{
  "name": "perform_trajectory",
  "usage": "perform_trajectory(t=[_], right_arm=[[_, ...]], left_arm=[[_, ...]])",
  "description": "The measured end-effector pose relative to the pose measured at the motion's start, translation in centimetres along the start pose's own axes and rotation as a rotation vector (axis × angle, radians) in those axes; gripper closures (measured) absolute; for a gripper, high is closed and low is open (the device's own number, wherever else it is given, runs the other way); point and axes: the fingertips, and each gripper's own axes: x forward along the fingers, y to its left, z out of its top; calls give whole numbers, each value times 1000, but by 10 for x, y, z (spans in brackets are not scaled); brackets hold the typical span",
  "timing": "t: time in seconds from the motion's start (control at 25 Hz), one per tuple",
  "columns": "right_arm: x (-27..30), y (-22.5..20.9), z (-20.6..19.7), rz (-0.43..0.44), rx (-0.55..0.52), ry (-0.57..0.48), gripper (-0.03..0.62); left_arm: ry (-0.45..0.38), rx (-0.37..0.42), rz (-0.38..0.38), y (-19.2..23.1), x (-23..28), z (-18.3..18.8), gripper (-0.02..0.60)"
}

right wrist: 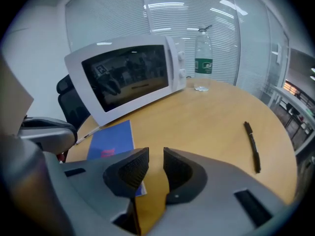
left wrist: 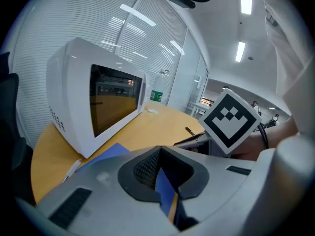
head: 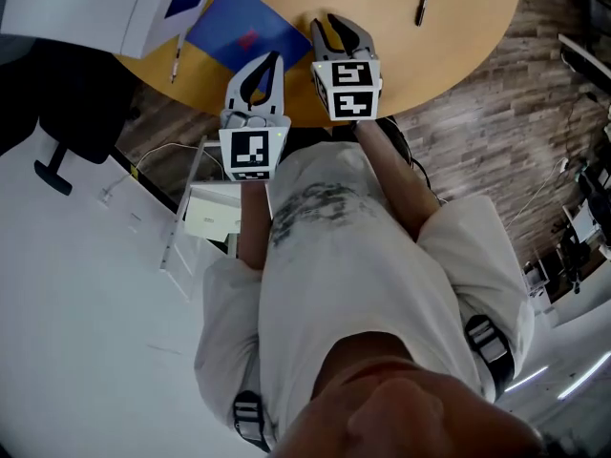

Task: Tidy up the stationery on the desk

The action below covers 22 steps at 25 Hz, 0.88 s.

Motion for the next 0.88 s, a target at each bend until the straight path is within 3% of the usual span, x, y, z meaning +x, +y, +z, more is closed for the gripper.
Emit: perform_trajectory(t=[0.52, 0.88], right_arm=[[19, 106, 0, 114, -120, 32, 449], [35, 144, -16, 181, -158, 93, 449]], left_arm=[[-42, -77, 153, 82, -68, -27, 572], [37, -68, 235, 134, -79, -62, 571]])
